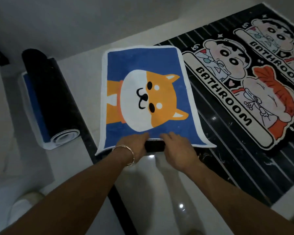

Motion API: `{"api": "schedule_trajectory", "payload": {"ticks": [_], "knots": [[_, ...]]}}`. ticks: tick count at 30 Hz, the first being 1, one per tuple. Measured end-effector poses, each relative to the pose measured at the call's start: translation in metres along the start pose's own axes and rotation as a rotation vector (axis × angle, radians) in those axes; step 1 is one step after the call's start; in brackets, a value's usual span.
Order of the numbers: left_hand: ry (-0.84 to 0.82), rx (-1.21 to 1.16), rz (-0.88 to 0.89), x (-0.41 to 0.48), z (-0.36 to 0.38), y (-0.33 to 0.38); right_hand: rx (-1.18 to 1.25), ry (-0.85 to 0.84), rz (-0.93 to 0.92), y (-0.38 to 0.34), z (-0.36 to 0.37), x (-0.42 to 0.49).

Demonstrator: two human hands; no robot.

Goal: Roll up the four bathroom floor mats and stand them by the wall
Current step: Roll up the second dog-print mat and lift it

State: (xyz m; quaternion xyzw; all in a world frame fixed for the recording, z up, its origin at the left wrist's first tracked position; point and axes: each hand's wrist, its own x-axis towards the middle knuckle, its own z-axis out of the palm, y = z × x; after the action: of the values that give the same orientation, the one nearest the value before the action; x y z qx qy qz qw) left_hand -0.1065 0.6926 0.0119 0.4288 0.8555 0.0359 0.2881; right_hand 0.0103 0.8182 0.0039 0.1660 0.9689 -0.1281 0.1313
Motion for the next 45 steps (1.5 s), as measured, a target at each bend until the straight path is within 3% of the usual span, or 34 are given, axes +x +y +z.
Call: {"api": "schedule_trajectory", "payload": {"ticks": [3, 10, 12, 14, 16, 20, 24, 27, 34, 39, 42, 45], "knots": [[-0.042, 0.0, 0.013, 0.019, -0.011, -0.01, -0.196, 0.168, -0.07, 0.004, 0.009, 0.005], [-0.1, 0.015, 0.054, 0.028, -0.007, -0.021, -0.406, -0.008, -0.28, 0.023, -0.001, 0.044], [0.013, 0.152, 0.124, 0.024, -0.001, -0.021, -0.337, -0.156, -0.319, 0.018, -0.003, 0.049], [0.222, 0.294, 0.2, 0.02, 0.008, -0.023, -0.267, -0.284, -0.236, 0.018, 0.001, 0.051], [0.28, 0.421, 0.213, 0.016, 0.02, -0.023, -0.149, -0.354, -0.146, 0.02, 0.005, 0.054], [0.307, 0.513, 0.153, 0.007, 0.038, -0.013, -0.245, -0.303, -0.168, 0.025, 0.01, 0.047], [0.275, 0.442, 0.13, 0.006, 0.035, -0.012, -0.334, -0.008, -0.203, 0.018, 0.013, 0.035], [0.208, 0.374, 0.092, 0.009, 0.032, -0.015, -0.325, 0.098, -0.281, 0.02, 0.011, 0.032], [0.214, 0.301, 0.1, 0.003, 0.03, -0.02, -0.25, 0.105, -0.225, 0.01, 0.014, 0.033], [0.189, 0.347, 0.116, 0.002, 0.033, -0.016, -0.109, 0.015, -0.165, 0.003, 0.018, 0.028], [0.231, 0.378, 0.108, -0.003, 0.037, -0.012, -0.111, -0.039, -0.149, 0.001, 0.021, 0.029], [0.17, 0.398, 0.119, -0.004, 0.037, -0.011, -0.135, -0.115, -0.13, 0.004, 0.023, 0.03]]}}
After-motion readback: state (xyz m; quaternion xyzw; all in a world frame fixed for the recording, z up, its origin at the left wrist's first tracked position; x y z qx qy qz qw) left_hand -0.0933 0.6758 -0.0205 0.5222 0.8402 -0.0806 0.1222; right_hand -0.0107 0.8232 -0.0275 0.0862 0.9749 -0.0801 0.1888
